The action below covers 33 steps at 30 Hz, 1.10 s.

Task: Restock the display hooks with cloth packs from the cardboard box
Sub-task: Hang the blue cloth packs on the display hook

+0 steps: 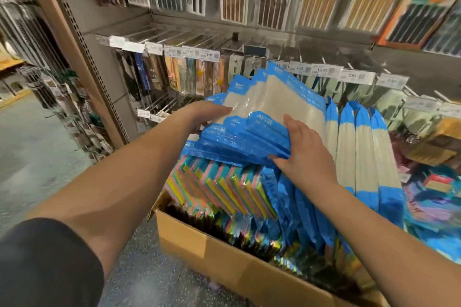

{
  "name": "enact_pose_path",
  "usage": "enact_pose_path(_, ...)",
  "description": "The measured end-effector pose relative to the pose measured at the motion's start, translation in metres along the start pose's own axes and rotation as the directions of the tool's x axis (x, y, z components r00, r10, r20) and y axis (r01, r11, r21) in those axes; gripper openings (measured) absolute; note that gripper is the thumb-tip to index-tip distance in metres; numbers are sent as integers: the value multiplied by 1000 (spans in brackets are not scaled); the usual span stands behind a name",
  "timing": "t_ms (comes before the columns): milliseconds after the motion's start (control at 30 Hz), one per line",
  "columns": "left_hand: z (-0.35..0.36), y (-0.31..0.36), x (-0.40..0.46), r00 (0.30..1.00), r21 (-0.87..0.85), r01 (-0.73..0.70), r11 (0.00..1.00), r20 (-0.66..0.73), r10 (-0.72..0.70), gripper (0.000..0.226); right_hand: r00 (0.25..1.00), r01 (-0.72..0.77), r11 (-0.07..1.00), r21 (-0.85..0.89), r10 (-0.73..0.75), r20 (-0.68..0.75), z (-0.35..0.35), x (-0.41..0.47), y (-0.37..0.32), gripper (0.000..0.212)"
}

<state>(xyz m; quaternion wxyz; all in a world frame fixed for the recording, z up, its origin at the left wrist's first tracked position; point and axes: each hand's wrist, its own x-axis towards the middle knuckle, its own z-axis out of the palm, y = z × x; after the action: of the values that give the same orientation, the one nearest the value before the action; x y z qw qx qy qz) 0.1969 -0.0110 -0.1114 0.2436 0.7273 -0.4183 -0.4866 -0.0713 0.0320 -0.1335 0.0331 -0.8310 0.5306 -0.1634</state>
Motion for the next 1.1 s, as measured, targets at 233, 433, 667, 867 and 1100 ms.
enact_pose_path(233,1,-2,2,1000,12,-25,1000,12,25,65,995,-60,983,175,72,-62,-23,4,10,73)
enact_pose_path(433,6,-5,8,999,72,-34,997,-1,34,90,944,-123,937,326,212,-252,-42,8,22,48)
enact_pose_path(667,11,-1,13,998,198,-35,980,-38,43,83,848,-165,885,435,353,-397,-83,24,42,26)
enact_pose_path(867,28,10,2,995,273,-37,961,-80,61,91,768,-180,880,439,405,-496,-129,30,63,33)
enact_pose_path(1100,47,24,-7,964,456,22,890,-247,103,124,779,-147,911,386,347,-522,-149,7,93,38)
